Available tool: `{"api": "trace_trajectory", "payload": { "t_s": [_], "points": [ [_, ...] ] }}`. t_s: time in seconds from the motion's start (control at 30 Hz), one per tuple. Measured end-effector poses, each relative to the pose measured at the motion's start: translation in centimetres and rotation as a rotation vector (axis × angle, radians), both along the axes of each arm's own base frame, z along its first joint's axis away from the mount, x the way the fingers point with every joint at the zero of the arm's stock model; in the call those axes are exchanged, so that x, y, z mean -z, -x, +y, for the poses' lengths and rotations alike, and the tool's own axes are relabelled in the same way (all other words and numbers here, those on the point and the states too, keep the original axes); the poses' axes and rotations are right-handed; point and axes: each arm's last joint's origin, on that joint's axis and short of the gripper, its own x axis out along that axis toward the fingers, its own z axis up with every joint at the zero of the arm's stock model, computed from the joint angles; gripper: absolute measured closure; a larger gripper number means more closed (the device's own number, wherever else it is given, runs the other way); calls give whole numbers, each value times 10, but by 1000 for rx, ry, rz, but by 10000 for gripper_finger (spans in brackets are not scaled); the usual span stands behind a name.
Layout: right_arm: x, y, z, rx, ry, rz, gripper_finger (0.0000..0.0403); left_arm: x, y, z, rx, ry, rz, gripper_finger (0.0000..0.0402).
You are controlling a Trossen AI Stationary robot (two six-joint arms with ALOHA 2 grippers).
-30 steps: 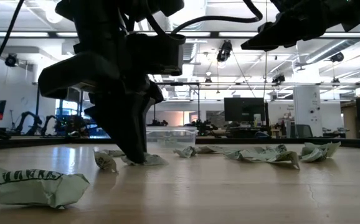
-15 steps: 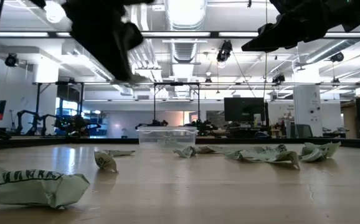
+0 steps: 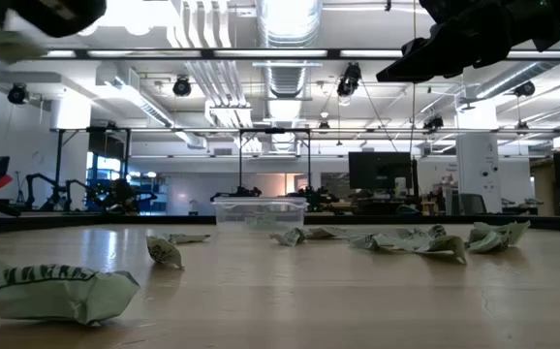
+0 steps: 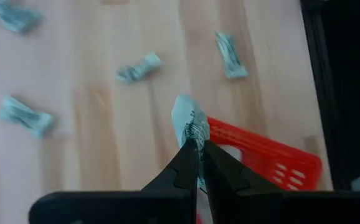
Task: Pick and place items into bin
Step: Put the stevia packet into the orange bin
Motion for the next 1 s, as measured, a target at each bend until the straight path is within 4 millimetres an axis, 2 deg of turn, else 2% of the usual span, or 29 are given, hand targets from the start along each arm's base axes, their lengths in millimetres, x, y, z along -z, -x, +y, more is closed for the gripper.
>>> {"api": "trace_trajectory", "payload": {
  "t_s": [0.2,0.4,0.8,0.9,1.0],
  "points": [
    [0,0,0,0,0,0,220,14,9,-15,-75,29,52,401],
    [0,0,0,0,0,0,220,31,15,-13,-172,45,126,399],
    [0,0,0,0,0,0,220,37,18,-10,-232,48,171,293],
    [0,0,0,0,0,0,220,36,18,-9,-204,39,164,281],
    [0,0,0,0,0,0,220,31,15,-6,-148,-37,73,279]
  ]
}}
